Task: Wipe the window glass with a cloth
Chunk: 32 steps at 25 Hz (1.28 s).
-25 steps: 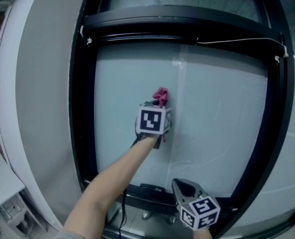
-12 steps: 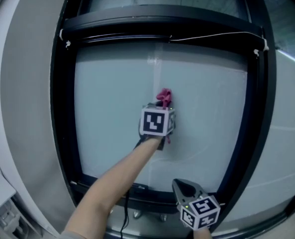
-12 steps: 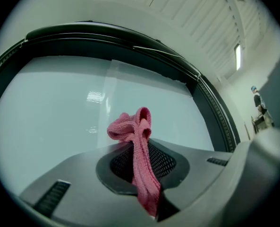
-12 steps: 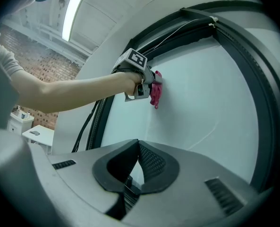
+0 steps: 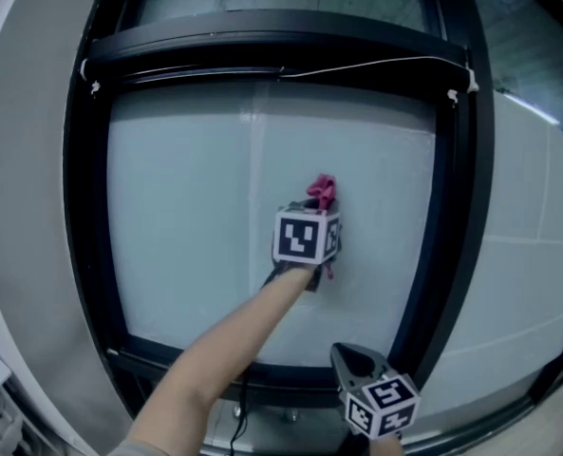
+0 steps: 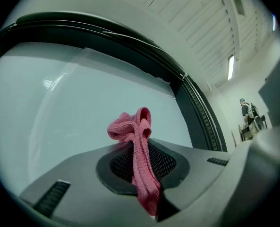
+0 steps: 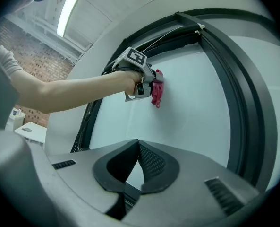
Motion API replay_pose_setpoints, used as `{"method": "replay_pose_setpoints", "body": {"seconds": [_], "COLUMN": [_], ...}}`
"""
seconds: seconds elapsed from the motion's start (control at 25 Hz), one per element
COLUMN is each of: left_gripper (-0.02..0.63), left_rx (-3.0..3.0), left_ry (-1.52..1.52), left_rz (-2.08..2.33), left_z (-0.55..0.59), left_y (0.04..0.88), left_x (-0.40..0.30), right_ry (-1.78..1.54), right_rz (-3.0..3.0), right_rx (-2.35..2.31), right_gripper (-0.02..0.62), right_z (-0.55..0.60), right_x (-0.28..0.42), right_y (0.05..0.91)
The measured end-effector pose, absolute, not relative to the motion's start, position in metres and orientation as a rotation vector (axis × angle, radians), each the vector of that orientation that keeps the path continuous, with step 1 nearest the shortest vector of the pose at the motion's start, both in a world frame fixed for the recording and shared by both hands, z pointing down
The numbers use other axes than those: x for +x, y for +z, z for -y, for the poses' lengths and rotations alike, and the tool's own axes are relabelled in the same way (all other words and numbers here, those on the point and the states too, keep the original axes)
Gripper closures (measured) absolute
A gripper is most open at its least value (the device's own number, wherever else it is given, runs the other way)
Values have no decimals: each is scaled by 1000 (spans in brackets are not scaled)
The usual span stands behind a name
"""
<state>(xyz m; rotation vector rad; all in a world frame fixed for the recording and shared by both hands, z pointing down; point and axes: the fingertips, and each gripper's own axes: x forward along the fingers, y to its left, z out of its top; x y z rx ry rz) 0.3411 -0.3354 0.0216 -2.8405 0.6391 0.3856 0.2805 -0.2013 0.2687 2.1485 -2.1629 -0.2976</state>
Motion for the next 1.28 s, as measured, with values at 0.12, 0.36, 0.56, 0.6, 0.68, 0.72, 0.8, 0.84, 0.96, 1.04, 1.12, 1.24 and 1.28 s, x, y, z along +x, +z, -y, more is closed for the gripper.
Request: {"method": "replay_pose_setpoints", "body": {"seconds": [0.12, 0.36, 0.56, 0.6, 0.68, 0.72, 0.8, 0.84, 0.96, 1.04, 1.12, 1.24, 1.28], "left_gripper": [555, 555, 555, 555, 555, 555, 555, 555, 555, 555, 555, 555, 555], "left_rx": [-2853, -2929, -2932, -2933, -2948, -2956, -2968, -2972, -2981, -2994, -3005, -2985, -2979], "left_ry": [393, 395, 401, 401, 395, 391, 383, 381, 384, 387, 387, 392, 389], "left_rz": [-597, -443, -403, -387, -341, -318, -283, -271, -242, -200, -150, -132, -127], "left_z": [322, 286, 266, 261, 249, 244, 235, 232, 226, 220, 212, 206, 206], "left_y": [23, 29, 34, 34, 36, 38, 42, 43, 47, 49, 51, 55, 57], "left_x": [361, 415, 449, 456, 471, 478, 491, 497, 511, 519, 525, 528, 528], "right_ry": [-291, -265, -240, -235, -227, -223, -215, -211, -204, -204, -208, -208, -206], "right_rz": [2121, 2037, 1952, 1932, 1900, 1887, 1858, 1841, 1790, 1768, 1756, 1749, 1750], "right_rx": [2186, 2259, 2329, 2345, 2371, 2382, 2403, 2415, 2456, 2479, 2490, 2497, 2499], "right_gripper": [606, 606, 606, 606, 606, 606, 606, 606, 606, 606, 606, 606, 606], "right_z": [189, 158, 130, 124, 115, 110, 102, 97, 82, 75, 71, 68, 68], "right_x": [296, 334, 363, 369, 378, 381, 388, 393, 407, 414, 416, 419, 419], "right_y": [268, 274, 279, 280, 280, 280, 283, 284, 286, 285, 284, 285, 285]}}
